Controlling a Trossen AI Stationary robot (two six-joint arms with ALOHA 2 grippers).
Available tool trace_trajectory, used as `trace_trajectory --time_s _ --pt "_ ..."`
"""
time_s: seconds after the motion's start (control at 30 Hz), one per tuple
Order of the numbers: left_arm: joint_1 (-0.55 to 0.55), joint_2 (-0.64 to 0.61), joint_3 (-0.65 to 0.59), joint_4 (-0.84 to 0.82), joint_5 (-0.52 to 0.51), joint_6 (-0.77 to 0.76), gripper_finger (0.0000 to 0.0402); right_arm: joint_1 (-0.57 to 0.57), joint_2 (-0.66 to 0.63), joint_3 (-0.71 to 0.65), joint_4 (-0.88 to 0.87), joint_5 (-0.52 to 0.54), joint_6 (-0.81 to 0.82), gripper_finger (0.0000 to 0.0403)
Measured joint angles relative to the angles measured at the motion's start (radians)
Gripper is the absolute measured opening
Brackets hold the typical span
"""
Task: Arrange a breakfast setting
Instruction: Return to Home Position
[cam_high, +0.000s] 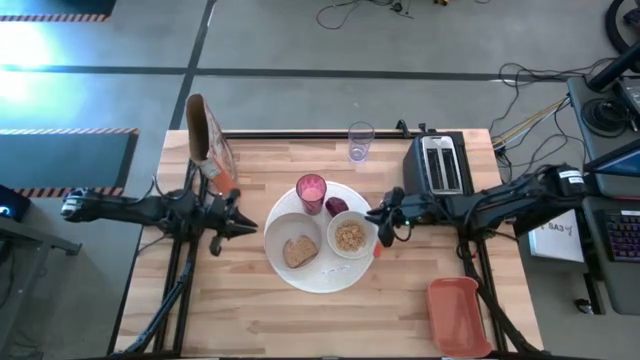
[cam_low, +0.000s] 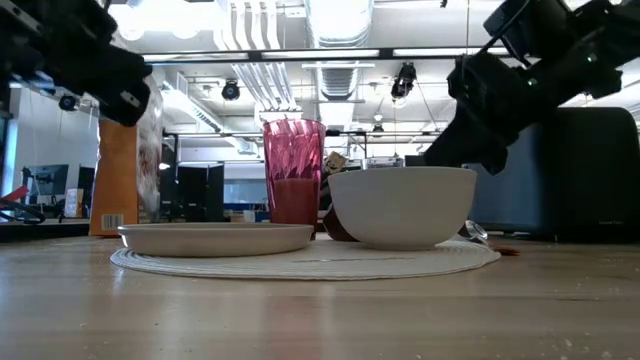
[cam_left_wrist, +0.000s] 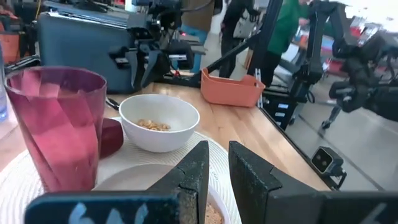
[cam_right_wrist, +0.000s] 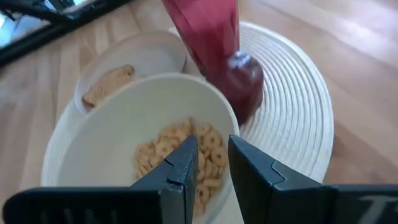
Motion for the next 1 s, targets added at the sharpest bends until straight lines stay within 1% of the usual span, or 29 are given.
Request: trace_trajectory --time_s 0.07,0.17,0.27,0.37,0.53,0.67,0.77,0.83,0.93,1.0 --pt "0.0 0.0 -0.046 0.079 0.0 -0.008 0.0045 0.006 0.012 -0.014 0.02 -0.005 0.004 0.0079" --pt "0.0 0.001 -0.099 0.182 0.0 -0.006 0.0045 0.019 0.032 -0.039 0.101 -0.009 -0.002 0.0075" --pt "0.0 -0.001 -0.136 0.238 0.0 0.004 0.0045 0.026 0.058 -0.077 0.211 -0.011 -0.011 0.0071" --pt "0.0 0.0 -0.136 0.231 0.0 0.005 0.0045 0.026 0.085 -0.109 0.289 -0.01 -0.01 0.007" --pt "0.0 0.009 -0.136 0.227 -0.001 0.013 0.0045 0.026 0.129 -0.153 0.358 -0.006 0.0 0.0073" --pt "0.0 0.011 -0.136 0.226 -0.002 0.022 0.0045 0.026 0.152 -0.174 0.361 -0.014 0.001 0.0071" --pt "0.0 0.011 -0.136 0.224 -0.002 0.022 0.0045 0.026 0.149 -0.199 0.356 -0.051 0.017 0.0068" --pt "0.0 0.011 -0.136 0.222 -0.002 0.012 0.0045 0.026 0.134 -0.212 0.355 -0.075 0.063 0.0068" --pt "0.0 0.011 -0.136 0.222 -0.002 0.008 0.0045 0.026 0.111 -0.211 0.363 -0.13 0.104 0.007" --pt "0.0 0.012 -0.136 0.222 -0.002 0.009 0.0045 0.026 0.098 -0.198 0.371 -0.152 0.104 0.007"
